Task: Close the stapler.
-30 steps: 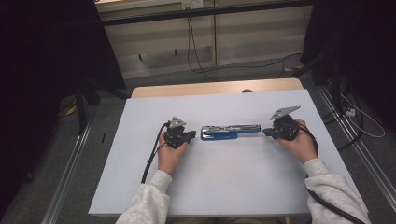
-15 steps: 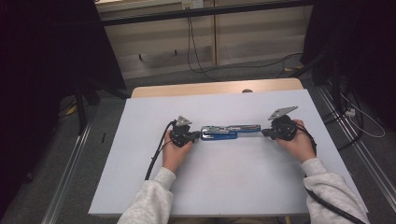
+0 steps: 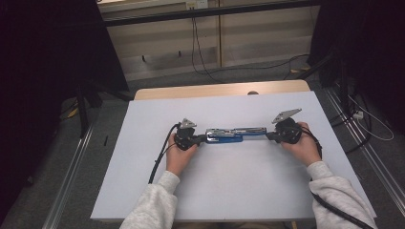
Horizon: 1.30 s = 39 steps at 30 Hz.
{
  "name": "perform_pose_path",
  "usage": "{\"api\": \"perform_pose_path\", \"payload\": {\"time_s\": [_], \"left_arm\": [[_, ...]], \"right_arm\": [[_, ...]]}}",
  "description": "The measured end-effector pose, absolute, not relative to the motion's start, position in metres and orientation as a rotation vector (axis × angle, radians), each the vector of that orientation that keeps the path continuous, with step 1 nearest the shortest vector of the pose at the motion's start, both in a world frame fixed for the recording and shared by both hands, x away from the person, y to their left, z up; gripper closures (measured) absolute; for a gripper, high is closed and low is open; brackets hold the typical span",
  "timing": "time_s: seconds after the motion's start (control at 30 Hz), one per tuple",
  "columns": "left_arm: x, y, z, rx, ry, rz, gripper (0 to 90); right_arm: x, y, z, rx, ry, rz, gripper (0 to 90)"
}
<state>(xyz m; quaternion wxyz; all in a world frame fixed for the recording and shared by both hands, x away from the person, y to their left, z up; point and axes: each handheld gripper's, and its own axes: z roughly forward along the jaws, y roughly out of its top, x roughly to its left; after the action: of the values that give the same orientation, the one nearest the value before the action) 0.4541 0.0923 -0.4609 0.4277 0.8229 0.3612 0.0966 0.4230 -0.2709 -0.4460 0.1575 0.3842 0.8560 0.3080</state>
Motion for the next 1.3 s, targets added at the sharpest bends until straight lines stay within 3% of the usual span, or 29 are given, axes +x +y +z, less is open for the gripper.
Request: {"api": "perform_pose_path", "payload": {"time_s": [1.3], "left_arm": [[0.448,0.084,-0.46,2.078,0.856,0.229,89.8]], "right_arm": [[0.422,-0.265,-0.436,1.068,2.409,1.014,87.2]]}}
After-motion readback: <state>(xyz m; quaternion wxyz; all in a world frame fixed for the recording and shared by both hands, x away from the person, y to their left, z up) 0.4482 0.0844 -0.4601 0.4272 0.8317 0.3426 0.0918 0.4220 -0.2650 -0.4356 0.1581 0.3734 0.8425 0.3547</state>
